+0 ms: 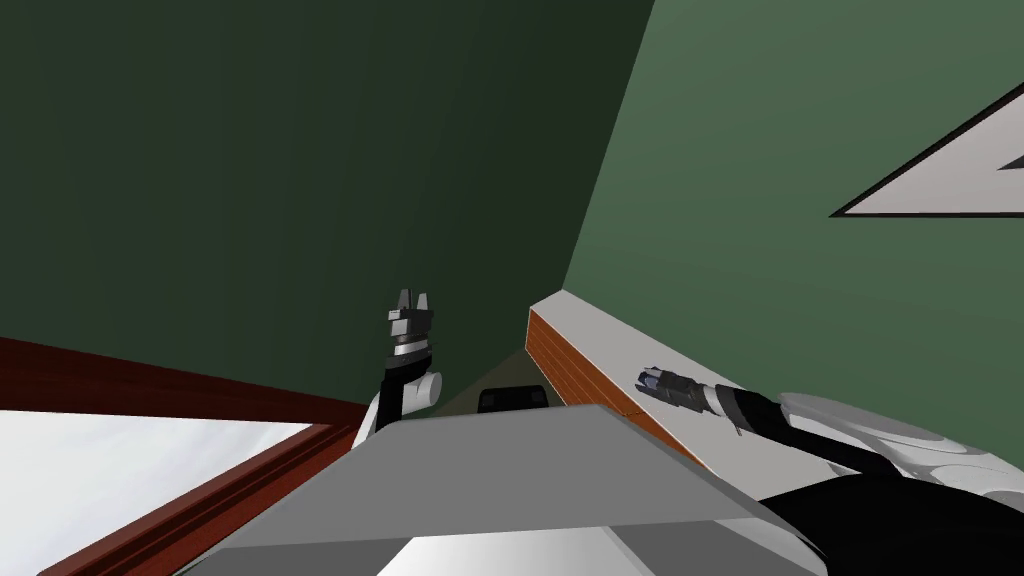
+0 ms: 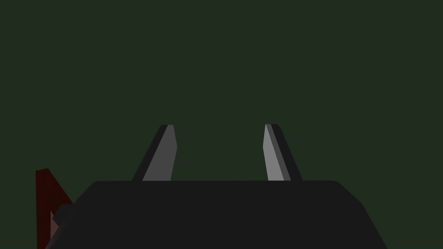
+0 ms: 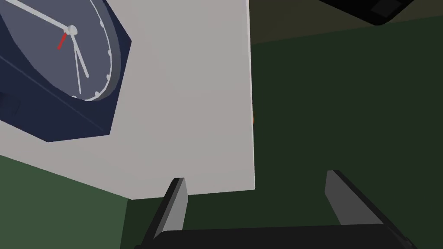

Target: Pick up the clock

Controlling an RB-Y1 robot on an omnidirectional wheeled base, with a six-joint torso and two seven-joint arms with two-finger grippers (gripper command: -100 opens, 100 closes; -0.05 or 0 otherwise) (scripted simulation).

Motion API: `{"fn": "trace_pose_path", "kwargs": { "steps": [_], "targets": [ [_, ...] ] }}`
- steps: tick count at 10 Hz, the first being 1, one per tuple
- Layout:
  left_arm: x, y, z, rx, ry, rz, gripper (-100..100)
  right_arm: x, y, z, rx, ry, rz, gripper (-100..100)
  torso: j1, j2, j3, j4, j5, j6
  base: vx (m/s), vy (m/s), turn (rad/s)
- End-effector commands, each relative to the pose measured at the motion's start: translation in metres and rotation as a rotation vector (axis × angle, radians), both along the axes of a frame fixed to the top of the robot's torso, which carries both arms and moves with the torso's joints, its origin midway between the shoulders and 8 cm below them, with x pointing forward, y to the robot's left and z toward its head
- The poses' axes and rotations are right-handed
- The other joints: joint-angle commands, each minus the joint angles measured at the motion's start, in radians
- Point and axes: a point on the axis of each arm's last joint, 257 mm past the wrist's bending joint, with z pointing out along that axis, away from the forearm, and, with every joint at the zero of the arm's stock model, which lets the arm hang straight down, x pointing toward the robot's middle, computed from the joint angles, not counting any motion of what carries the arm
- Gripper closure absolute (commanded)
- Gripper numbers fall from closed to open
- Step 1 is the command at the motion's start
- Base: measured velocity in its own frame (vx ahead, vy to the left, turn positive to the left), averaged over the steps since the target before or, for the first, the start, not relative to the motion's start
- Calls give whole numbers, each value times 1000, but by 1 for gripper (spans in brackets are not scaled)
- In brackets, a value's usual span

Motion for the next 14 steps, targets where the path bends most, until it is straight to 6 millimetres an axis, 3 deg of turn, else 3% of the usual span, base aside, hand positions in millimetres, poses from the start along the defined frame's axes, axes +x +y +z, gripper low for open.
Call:
{"fn": "trace_pose_path", "kwargs": {
  "steps": [1, 4, 6, 8, 11, 13, 14],
  "targets": [
    [0, 0, 0, 0, 0, 0, 0, -4, -10, -1, -14, 11, -1, -100, 0, 0, 0, 0, 0, 0, 30, -35, -12],
    [0, 0, 0, 0, 0, 0, 0, -31, -59, 0, -151, 116, 26, -100, 1, 0, 0, 0, 0, 0, 54, -63, 90],
    [0, 0, 0, 0, 0, 0, 0, -52, -76, -3, -202, 183, 38, -100, -1, -1, -1, 0, 0, 0, 76, -94, 63],
    [0, 0, 0, 0, 0, 0, 0, -74, -81, -13, -222, 243, 45, -100, -1, -2, -1, 0, 0, 0, 71, -82, 22],
    [0, 0, 0, 0, 0, 0, 0, -110, -71, -37, -207, 328, 49, -100, 2, 0, 0, 0, 0, 0, 58, -54, -15],
    [0, 0, 0, 0, 0, 0, 0, -106, -71, -37, -207, 323, 50, -100, 2, 0, 0, 0, 0, 0, 34, -35, -5],
    [0, 0, 0, 0, 0, 0, 0, -106, -71, -37, -208, 323, 48, 0, 4, 2, 1, 0, 1, 0, 0, 0, 0]
  ]
}}
